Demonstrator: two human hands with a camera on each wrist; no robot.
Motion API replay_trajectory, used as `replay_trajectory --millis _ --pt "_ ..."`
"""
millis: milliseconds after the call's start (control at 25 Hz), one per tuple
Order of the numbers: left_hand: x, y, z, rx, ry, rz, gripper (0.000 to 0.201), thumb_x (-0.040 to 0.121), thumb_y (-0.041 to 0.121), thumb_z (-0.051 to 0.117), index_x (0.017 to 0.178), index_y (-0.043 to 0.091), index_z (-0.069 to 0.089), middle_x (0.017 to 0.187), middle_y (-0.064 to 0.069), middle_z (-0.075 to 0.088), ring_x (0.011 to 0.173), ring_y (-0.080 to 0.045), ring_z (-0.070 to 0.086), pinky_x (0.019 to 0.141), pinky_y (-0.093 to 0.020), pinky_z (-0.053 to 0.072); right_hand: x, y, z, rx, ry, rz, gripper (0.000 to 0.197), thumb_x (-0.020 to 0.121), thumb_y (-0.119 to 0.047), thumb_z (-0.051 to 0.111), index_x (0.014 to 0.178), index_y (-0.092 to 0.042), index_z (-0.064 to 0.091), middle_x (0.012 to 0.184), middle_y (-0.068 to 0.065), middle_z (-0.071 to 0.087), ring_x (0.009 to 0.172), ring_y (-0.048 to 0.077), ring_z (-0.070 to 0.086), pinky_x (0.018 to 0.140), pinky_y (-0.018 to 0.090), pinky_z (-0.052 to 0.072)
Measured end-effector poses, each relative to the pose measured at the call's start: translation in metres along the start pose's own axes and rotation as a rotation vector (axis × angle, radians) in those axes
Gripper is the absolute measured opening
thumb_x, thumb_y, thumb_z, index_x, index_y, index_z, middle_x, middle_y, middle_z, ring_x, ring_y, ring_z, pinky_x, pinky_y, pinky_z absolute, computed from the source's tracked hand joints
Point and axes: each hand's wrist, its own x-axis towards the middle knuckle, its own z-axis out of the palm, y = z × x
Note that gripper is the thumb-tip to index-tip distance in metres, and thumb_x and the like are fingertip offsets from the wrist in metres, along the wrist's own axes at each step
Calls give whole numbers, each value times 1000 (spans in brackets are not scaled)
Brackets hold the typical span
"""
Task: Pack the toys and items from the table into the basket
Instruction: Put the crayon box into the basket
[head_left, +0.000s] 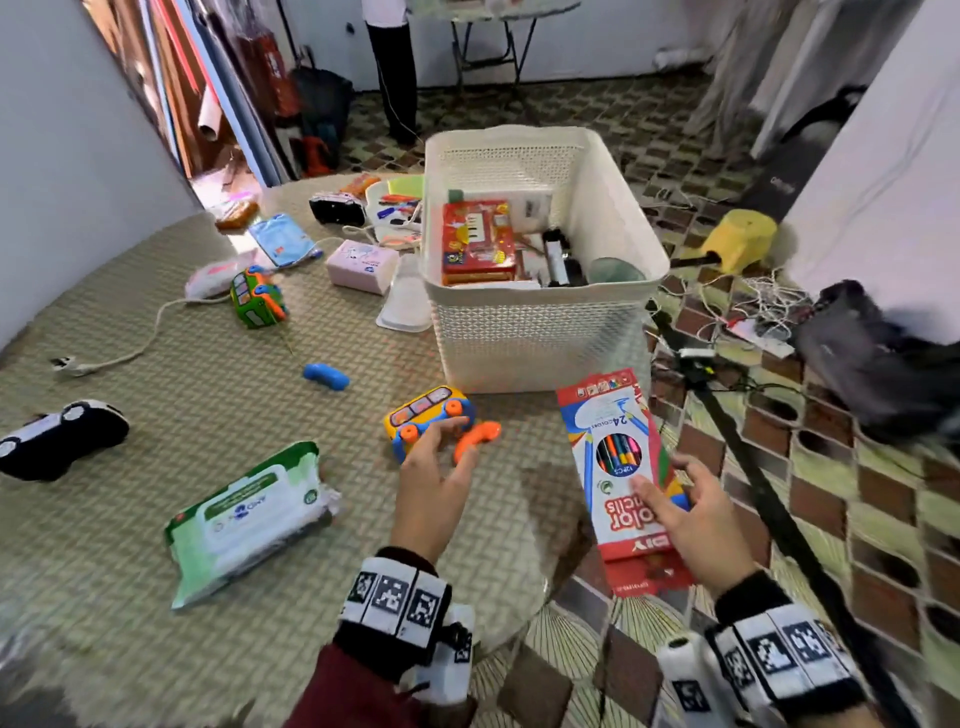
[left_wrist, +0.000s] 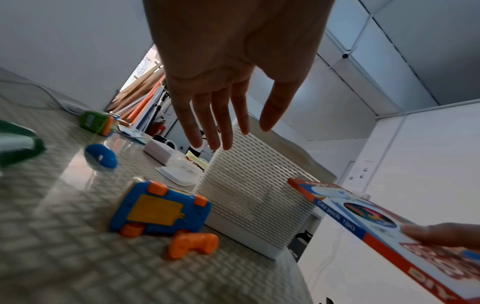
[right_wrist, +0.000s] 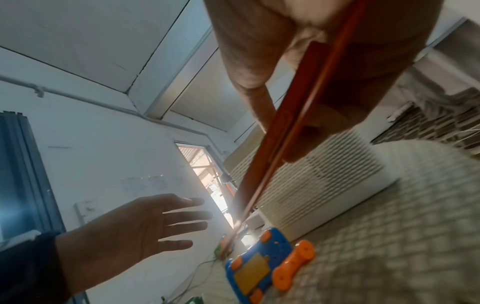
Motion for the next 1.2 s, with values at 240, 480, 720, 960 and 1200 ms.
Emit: replay_trajectory --millis 240,480,720,960,1200 --pt "-14 27 68 60 -77 85 25 87 11 65 108 24 61 101 -1 67 96 -19 63 94 -37 48 -3 11 -79 40 128 14 23 84 -16 67 101 -18 52 97 12 69 75 22 70 68 37 59" --pt "32 68 98 30 -53 194 28 89 9 62 113 23 61 112 6 63 107 -12 58 93 -31 48 37 -3 -113 61 205 -35 31 86 -15 66 113 -9 52 95 7 69 70 16 69 57 24 56" --pt "91 108 131 19 -16 267 25 90 11 61 113 22 63 112 7 64 106 -12 59 90 -27 47 88 -30 -134 103 250 -47 33 87 -18 65 116 -14 50 93 4 69 70 14 70 56 26 55" --pt "128 128 187 13 -72 280 23 90 11 61 109 24 63 111 5 63 106 -13 57 92 -30 47 130 -37 -163 107 315 -58 27 87 -17 65 110 -14 52 90 2 69 68 12 69 51 20 53" --pt "158 143 249 163 -22 294 29 88 13 61 116 20 62 114 4 60 104 -13 55 93 -24 42 202 -46 -201 124 304 -80 26 86 -16 66 107 -16 51 89 2 68 72 16 68 52 21 54"
